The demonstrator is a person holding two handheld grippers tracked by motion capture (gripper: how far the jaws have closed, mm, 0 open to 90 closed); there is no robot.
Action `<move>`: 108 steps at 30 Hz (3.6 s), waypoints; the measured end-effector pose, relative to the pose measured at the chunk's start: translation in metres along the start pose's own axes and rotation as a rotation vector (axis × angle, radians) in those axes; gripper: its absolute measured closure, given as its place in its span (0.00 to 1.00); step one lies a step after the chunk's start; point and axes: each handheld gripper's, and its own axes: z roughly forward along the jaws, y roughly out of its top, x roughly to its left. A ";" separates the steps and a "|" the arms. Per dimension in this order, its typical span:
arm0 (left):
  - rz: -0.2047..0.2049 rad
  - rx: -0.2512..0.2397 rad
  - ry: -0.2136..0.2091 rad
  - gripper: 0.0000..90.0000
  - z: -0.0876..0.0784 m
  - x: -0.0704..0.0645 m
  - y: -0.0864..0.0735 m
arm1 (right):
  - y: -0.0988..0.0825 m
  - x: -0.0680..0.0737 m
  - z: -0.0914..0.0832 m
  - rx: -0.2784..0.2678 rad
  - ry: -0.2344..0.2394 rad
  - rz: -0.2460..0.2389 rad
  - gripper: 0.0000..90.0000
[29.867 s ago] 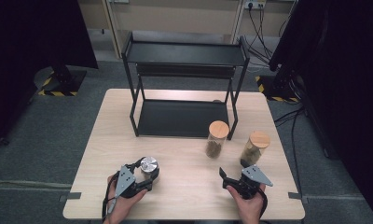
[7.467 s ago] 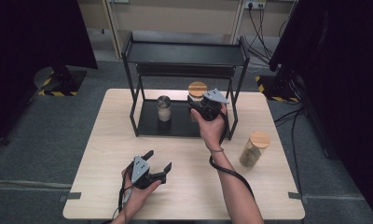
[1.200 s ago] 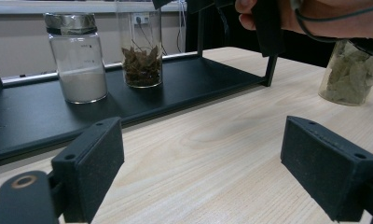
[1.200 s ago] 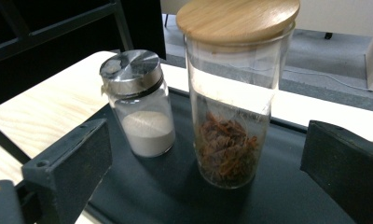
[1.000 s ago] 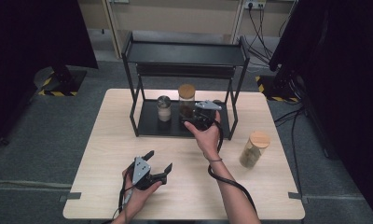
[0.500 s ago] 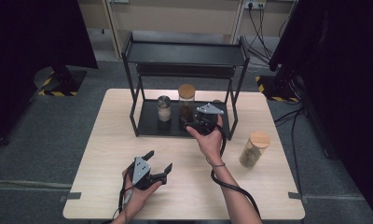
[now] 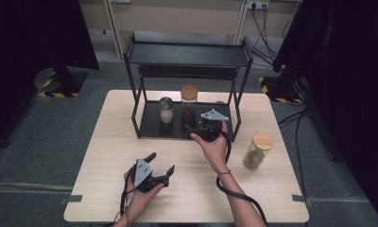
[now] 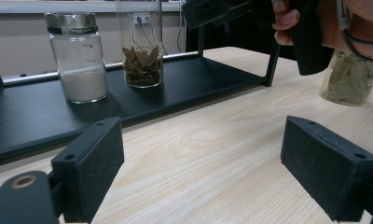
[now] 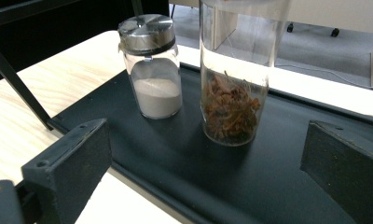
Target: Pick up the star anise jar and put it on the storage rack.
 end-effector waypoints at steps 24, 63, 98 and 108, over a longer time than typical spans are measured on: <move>-0.003 -0.001 0.003 0.14 0.000 0.000 0.000 | -0.020 -0.003 -0.017 0.010 0.000 -0.010 0.02; -0.004 0.001 0.005 0.14 0.000 0.000 0.000 | -0.049 0.002 -0.050 0.015 0.012 -0.026 0.02; -0.007 0.000 0.009 0.14 0.000 0.001 0.000 | -0.080 0.000 -0.078 0.010 0.004 -0.006 0.02; -0.009 0.000 0.010 0.14 0.000 0.001 0.000 | -0.089 -0.001 -0.088 0.012 0.002 0.002 0.02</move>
